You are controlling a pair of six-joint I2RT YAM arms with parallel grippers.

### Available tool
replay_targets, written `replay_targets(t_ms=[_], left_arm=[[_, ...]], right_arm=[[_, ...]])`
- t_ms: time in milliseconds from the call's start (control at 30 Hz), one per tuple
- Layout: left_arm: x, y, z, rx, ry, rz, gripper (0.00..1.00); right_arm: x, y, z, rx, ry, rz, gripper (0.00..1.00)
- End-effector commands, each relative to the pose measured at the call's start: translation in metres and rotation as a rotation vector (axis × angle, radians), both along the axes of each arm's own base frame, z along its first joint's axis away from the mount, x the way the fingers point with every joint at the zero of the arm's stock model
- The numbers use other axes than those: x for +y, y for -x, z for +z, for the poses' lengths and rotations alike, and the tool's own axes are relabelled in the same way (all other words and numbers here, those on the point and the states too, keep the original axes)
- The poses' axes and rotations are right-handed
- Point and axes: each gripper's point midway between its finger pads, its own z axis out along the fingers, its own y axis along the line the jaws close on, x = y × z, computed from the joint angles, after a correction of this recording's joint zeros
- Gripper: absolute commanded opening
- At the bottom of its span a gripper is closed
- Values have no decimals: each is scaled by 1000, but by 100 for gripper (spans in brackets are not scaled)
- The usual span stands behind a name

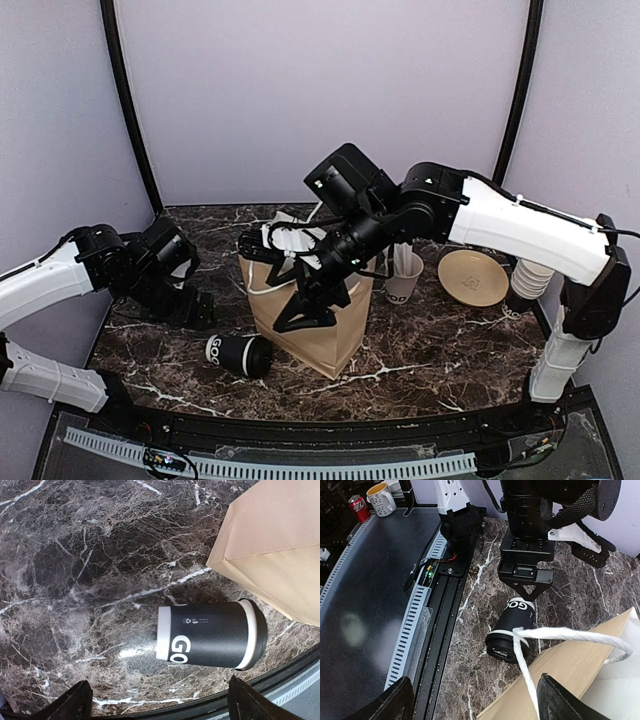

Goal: Pack the takeout coffee

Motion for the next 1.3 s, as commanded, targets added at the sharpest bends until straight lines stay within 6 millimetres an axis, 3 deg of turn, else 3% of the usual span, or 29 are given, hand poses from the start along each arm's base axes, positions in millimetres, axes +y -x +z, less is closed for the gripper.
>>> replay_targets(t_ms=[0, 100, 200, 300, 333, 367, 400, 633, 733, 867, 1033, 1133, 1267], left_arm=[[-8, 0, 10, -41, 42, -102, 95], [-27, 7, 28, -151, 106, -275, 94], [-57, 13, 61, -303, 244, -417, 96], [-76, 20, 62, -317, 229, -553, 98], [-79, 23, 46, -257, 176, -589, 98], [-84, 27, 48, -259, 138, -665, 98], [-78, 24, 33, -221, 32, -677, 98], [-102, 38, 17, -191, -74, -1050, 97], [-95, 49, 0, -127, -129, -1185, 97], [-63, 54, -33, 13, -302, -1266, 98], [-79, 39, -49, -108, -313, -1321, 99], [-72, 33, -70, -133, -376, -1347, 99], [-76, 23, -91, -176, -414, -1378, 99]], right_arm=[[-7, -3, 24, -90, -43, 2, 86], [-23, 5, 32, -127, -33, 63, 86], [-43, 12, 39, -137, -26, 122, 86], [-61, 7, 49, -130, -46, 130, 86], [-66, 4, 55, -132, -62, 122, 87], [-72, 1, 61, -134, -75, 110, 87], [-78, -2, 67, -141, -89, 95, 87], [-116, -16, 99, -203, -147, 27, 88], [-125, -14, 107, -215, -169, 23, 88], [-131, -14, 106, -216, -167, 15, 88], [-130, -13, 103, -206, -168, 21, 88], [-130, -12, 105, -200, -173, 26, 88], [-129, -12, 104, -197, -170, 27, 88]])
